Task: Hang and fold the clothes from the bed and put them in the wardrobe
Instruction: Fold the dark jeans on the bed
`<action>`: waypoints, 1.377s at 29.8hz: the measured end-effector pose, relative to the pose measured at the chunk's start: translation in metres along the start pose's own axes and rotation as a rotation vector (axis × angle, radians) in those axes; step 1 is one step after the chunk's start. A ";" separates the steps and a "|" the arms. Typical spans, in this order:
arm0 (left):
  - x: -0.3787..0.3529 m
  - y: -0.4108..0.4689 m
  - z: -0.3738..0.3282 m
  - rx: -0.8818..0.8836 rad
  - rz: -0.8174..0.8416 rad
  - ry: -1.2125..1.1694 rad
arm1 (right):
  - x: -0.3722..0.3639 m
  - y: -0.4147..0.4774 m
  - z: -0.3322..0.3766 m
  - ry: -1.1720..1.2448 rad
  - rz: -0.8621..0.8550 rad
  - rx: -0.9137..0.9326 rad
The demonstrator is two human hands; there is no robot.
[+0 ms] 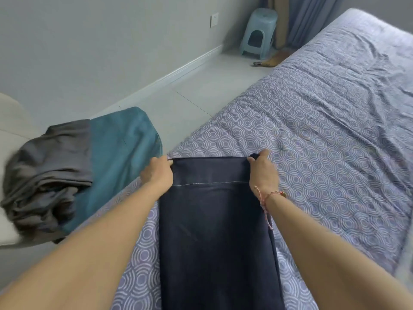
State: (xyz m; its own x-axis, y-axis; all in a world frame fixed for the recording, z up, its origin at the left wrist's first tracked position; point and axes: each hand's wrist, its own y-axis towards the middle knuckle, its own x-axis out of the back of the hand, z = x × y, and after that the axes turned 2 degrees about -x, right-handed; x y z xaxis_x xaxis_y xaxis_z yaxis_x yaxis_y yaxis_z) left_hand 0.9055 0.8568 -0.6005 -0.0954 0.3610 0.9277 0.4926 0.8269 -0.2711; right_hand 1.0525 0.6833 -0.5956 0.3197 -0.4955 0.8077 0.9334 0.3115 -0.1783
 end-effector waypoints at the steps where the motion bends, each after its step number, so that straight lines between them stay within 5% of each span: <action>1: -0.010 0.002 0.000 -0.002 -0.025 -0.041 | -0.006 0.004 -0.003 0.005 0.008 0.005; 6: -0.018 -0.040 0.002 -0.045 -0.295 -0.485 | 0.011 -0.003 -0.005 0.370 -0.046 -0.262; 8: -0.027 -0.063 0.003 -0.016 -0.352 -0.622 | 0.008 -0.031 -0.020 0.232 0.013 -0.294; 11: -0.042 -0.071 0.002 0.166 -0.294 -0.545 | -0.002 -0.072 -0.047 0.018 0.096 -0.180; 18: -0.049 -0.056 -0.007 0.238 -0.229 -0.444 | -0.020 -0.045 -0.059 -0.242 -0.151 -0.130; 21: -0.037 -0.041 -0.001 0.284 -0.098 -0.615 | -0.022 -0.032 -0.042 0.006 -0.180 -0.203; 23: -0.032 -0.024 0.008 0.328 0.051 -0.895 | -0.020 -0.009 -0.037 0.187 -0.066 -0.244; 26: -0.031 0.002 0.021 0.393 0.279 -1.119 | -0.018 0.016 -0.043 0.140 0.149 -0.168; 32: -0.037 0.013 0.018 0.455 0.192 -1.192 | -0.017 0.009 -0.025 0.103 0.124 -0.170; 34: -0.024 -0.016 0.017 0.344 0.110 -1.098 | -0.006 -0.026 -0.021 -0.032 -0.031 -0.016; 37: -0.028 -0.119 0.027 -0.144 -0.328 -0.496 | -0.002 -0.127 -0.043 -0.038 -0.127 0.499; 39: -0.056 -0.196 0.041 -0.622 -0.272 -0.297 | -0.016 -0.183 -0.082 -0.186 0.042 0.699; 41: -0.089 -0.236 0.066 -0.809 -0.114 0.078 | -0.018 -0.205 -0.115 -0.380 0.161 0.676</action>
State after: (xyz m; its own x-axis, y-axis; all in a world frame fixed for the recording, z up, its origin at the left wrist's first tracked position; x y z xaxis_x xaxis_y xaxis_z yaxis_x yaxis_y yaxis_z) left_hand 0.7406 0.6577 -0.6356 -0.1372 0.2377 0.9616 0.9577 0.2797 0.0675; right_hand 0.8743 0.5345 -0.6382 0.2508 -0.1299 0.9593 0.5398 0.8414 -0.0272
